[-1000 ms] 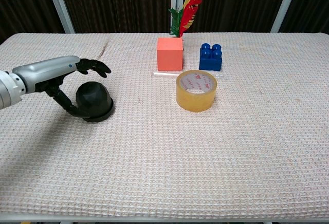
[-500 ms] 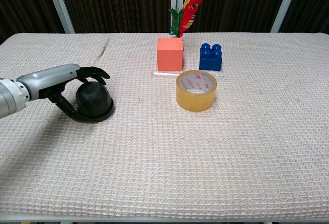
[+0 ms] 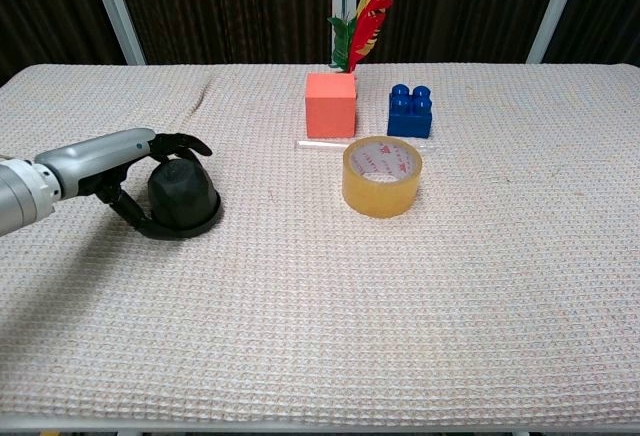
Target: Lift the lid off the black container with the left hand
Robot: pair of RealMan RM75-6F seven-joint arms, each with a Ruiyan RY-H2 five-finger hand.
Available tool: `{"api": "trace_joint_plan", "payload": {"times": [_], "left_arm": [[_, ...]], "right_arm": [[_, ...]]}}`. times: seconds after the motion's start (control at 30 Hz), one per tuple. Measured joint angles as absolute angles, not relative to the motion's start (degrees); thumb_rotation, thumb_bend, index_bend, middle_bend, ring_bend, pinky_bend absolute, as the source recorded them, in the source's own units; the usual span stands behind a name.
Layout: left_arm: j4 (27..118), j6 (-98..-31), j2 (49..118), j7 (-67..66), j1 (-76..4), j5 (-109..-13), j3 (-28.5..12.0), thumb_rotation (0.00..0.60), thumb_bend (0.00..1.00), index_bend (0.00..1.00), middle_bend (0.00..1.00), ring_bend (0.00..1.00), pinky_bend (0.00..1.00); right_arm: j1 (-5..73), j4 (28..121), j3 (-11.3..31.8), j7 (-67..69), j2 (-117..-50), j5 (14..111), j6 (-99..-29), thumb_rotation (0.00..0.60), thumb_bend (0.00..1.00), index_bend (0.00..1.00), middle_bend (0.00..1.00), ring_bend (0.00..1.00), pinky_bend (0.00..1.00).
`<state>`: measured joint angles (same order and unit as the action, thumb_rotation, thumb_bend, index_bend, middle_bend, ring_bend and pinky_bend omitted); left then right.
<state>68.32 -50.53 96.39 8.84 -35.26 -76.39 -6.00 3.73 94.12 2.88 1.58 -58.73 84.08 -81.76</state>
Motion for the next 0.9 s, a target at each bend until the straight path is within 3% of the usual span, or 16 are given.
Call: {"api": "trace_joint_plan", "payload": {"times": [0.9], "left_arm": [[66.7, -50.1, 97.7, 9.4, -36.3, -76.8, -5.5, 0.6, 0.0, 0.13, 0.25, 0.02, 0.14]], "right_arm": [[3.7, 93.8, 2.9, 2.1, -58.5, 83.3, -81.3, 0.6, 0.13, 0.0, 0.0, 0.0, 0.0]]}}
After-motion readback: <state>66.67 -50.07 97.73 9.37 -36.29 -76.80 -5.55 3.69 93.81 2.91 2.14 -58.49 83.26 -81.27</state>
